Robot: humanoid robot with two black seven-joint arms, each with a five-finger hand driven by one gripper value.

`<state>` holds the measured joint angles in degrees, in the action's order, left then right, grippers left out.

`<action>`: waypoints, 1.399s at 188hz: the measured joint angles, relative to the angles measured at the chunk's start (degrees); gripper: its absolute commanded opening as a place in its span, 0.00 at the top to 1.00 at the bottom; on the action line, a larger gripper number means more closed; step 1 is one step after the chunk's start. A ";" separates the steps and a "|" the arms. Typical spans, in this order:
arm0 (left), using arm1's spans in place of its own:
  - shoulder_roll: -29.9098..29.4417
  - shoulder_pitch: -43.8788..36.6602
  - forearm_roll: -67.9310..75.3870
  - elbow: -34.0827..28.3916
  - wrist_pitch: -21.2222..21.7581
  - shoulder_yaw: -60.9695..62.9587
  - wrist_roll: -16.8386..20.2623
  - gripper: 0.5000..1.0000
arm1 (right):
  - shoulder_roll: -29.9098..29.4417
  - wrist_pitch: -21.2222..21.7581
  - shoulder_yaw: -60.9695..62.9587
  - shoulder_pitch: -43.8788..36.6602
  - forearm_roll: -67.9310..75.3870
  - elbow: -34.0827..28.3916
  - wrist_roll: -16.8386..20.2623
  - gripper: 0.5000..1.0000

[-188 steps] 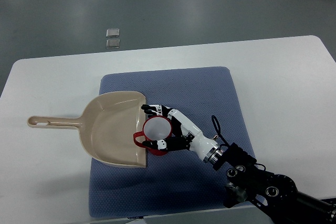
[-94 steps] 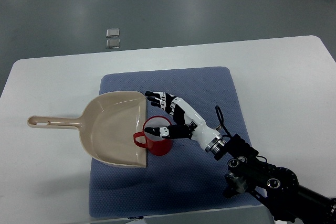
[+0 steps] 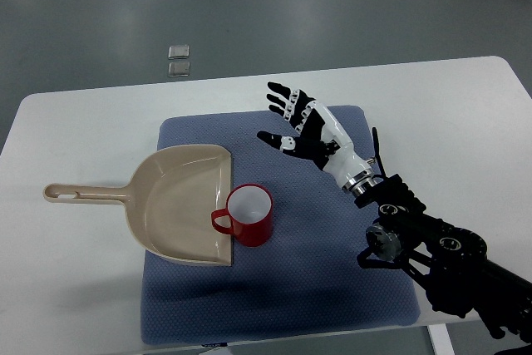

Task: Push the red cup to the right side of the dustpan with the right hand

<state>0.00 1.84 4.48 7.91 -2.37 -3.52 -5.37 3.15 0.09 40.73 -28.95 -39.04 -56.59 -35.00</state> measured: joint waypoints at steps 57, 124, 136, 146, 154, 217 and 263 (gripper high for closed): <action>0.00 0.00 0.00 0.00 0.00 0.00 0.00 0.00 | 2.97 0.06 2.27 -4.01 16.29 4.17 0.00 0.14; 0.00 0.00 0.00 0.00 0.00 0.00 0.00 0.00 | 3.01 0.01 5.09 -4.25 32.35 8.79 0.00 0.14; 0.00 0.00 0.00 0.00 0.00 0.00 0.00 0.00 | 3.01 0.01 5.14 -4.27 35.43 8.91 0.00 0.14; 0.00 0.00 0.00 0.00 0.00 0.00 0.00 0.00 | 2.95 0.01 5.15 -4.27 36.89 8.92 0.04 0.14; 0.00 0.00 0.00 0.00 0.00 0.00 0.00 0.00 | 2.73 0.01 5.20 -4.27 37.75 8.92 0.08 0.14; 0.00 0.00 0.00 0.00 0.00 0.00 0.02 0.00 | 2.13 -0.07 5.50 -4.19 38.44 8.44 0.01 0.14; 0.00 0.00 0.00 0.00 0.00 0.00 0.02 0.00 | 1.39 0.00 5.49 -3.72 38.38 8.35 0.00 0.14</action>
<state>0.00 1.85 4.48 7.91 -2.37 -3.52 -5.35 4.54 0.09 46.22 -32.67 -0.66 -48.24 -35.00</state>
